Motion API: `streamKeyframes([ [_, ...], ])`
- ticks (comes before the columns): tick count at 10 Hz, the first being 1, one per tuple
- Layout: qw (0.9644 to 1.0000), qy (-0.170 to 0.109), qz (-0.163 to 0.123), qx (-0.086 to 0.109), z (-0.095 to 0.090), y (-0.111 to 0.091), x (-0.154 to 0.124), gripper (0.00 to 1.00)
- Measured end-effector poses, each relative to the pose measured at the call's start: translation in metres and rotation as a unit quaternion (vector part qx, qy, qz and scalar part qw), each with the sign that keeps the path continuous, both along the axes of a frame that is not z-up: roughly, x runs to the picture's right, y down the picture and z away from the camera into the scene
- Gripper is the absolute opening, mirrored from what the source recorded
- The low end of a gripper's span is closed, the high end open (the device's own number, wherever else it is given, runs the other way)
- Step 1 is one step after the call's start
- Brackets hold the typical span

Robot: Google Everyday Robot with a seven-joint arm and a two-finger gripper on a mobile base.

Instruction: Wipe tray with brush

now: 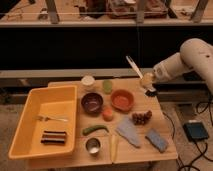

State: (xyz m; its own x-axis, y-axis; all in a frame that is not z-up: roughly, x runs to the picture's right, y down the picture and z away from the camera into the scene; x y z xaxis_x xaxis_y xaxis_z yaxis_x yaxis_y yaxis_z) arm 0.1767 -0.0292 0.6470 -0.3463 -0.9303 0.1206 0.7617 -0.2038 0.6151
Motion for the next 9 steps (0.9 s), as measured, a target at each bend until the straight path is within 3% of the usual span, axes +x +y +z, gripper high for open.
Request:
streamKeyframes([
  [1, 0.9995, -0.027, -0.015, 0.01, -0.019, 0.004, -0.02, 0.1],
  [3, 0.9981, -0.052, -0.029, 0.018, -0.035, 0.008, -0.039, 0.1],
  [9, 0.9981, -0.052, -0.028, 0.018, -0.035, 0.007, -0.039, 0.1],
])
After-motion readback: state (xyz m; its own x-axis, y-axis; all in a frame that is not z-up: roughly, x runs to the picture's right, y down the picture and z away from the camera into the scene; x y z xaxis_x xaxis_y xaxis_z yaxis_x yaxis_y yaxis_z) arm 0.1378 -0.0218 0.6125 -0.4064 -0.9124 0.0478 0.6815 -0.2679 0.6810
